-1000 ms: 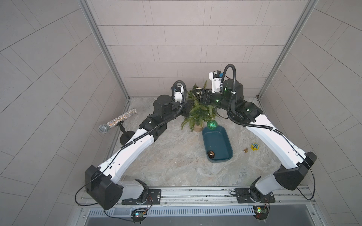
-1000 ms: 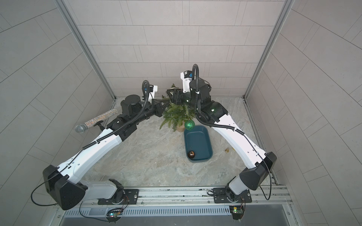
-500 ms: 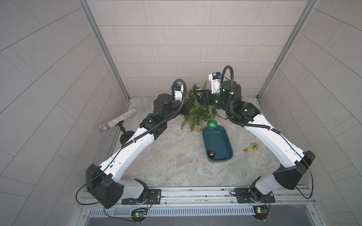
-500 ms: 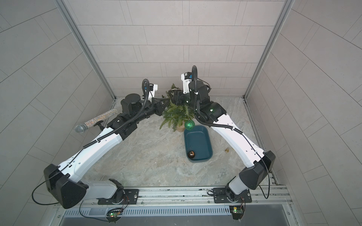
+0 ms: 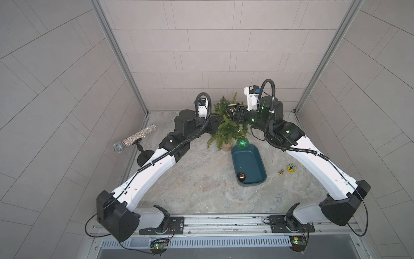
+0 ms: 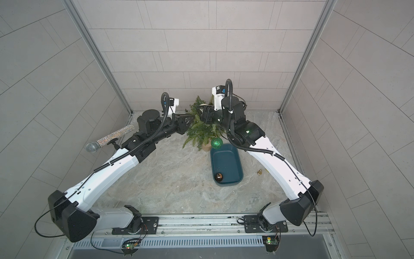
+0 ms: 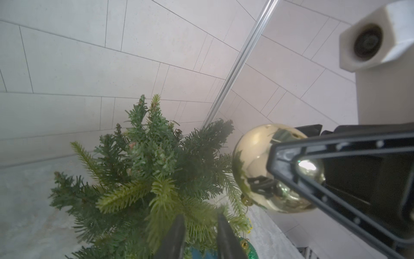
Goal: Decorate the small christmas tree with ornaments
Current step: Hang an ornament on the christmas tree.
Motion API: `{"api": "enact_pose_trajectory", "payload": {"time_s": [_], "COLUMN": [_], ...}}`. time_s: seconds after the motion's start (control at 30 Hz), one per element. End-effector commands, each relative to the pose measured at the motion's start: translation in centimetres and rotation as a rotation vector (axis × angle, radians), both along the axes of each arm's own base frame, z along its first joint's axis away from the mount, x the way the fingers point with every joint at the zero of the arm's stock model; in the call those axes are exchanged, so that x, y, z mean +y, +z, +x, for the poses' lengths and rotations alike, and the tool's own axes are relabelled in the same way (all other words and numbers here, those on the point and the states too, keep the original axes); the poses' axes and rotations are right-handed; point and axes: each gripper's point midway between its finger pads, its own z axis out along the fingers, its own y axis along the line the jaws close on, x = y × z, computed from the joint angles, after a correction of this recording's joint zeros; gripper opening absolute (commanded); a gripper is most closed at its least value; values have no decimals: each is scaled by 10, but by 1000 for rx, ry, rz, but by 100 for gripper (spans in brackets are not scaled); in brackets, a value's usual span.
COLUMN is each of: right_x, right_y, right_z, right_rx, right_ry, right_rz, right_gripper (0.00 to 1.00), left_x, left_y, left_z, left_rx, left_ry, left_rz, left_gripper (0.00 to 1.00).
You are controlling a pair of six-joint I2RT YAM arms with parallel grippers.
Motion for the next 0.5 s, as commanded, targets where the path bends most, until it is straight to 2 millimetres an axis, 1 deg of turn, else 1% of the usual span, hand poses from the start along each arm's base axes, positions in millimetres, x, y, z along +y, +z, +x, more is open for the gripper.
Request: {"api": "enact_pose_trajectory", "payload": {"time_s": [0.0, 0.17, 0.33, 0.4, 0.47], "right_x": [-5, -5, -5, -5, -5], "right_y": [13, 10, 9, 9, 9], "right_z": [-4, -4, -6, -7, -8], "right_rx": [-32, -24, -24, -23, -22], "right_ry": [-10, -7, -5, -2, 0], "right_rz": [36, 45, 54, 59, 71], "right_gripper": [60, 60, 60, 60, 60], "left_x": [6, -1, -8, -11, -11], "left_y": [21, 26, 21, 22, 21], "left_z": [-10, -11, -5, -3, 0], "left_rx": [-48, -46, -28, -28, -29], "left_ry": [-6, -44, -55, -60, -51], "left_rz": [-51, -83, -84, -84, -81], "left_gripper": [38, 45, 46, 43, 37]}}
